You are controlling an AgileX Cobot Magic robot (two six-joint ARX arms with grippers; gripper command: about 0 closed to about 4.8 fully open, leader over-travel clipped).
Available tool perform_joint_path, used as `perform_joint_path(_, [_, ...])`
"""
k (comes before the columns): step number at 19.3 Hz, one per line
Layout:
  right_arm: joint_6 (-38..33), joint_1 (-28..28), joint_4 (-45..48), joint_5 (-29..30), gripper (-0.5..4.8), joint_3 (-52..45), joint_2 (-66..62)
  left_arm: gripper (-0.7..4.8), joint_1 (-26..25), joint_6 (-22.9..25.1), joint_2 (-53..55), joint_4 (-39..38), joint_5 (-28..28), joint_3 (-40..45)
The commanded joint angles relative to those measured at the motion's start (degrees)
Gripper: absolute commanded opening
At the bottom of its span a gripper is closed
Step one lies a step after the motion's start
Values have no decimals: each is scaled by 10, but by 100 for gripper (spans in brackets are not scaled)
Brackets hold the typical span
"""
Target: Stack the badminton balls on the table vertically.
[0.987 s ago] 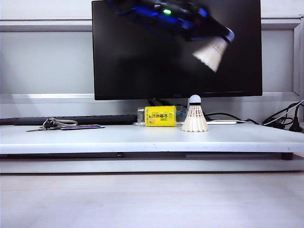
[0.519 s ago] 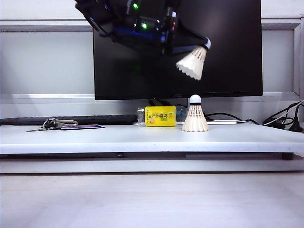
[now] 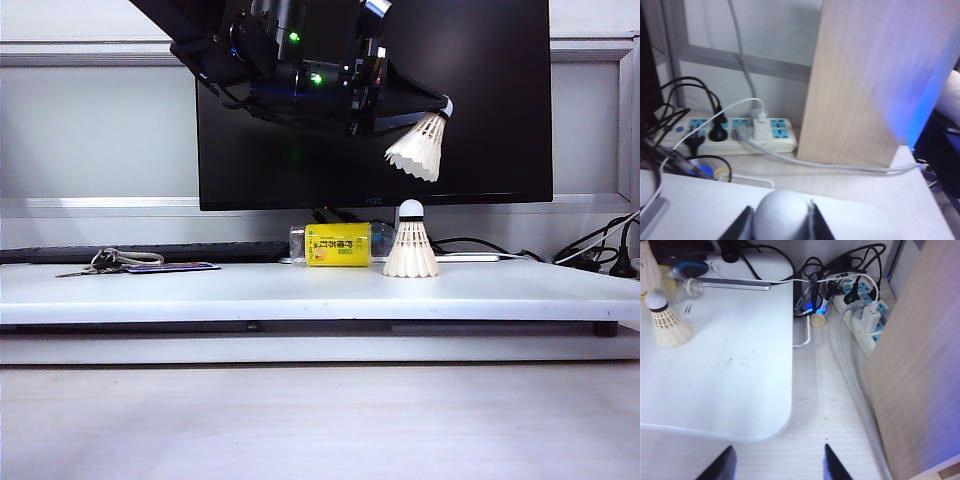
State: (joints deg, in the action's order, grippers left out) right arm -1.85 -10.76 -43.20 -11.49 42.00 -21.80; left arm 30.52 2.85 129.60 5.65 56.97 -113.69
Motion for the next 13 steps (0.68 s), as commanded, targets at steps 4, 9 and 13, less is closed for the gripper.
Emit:
perform_joint_path(4, [4,0,10,0,229,0,0,127,3,-10,21,18,-6,-1])
perform_joint_path(9, [4,0,10,0,229,0,0,127,3,-9,28,29,-8,-1])
perform_joint_path(13, [4,0,10,0,229,0,0,127,3,-1,29,31,-9,19])
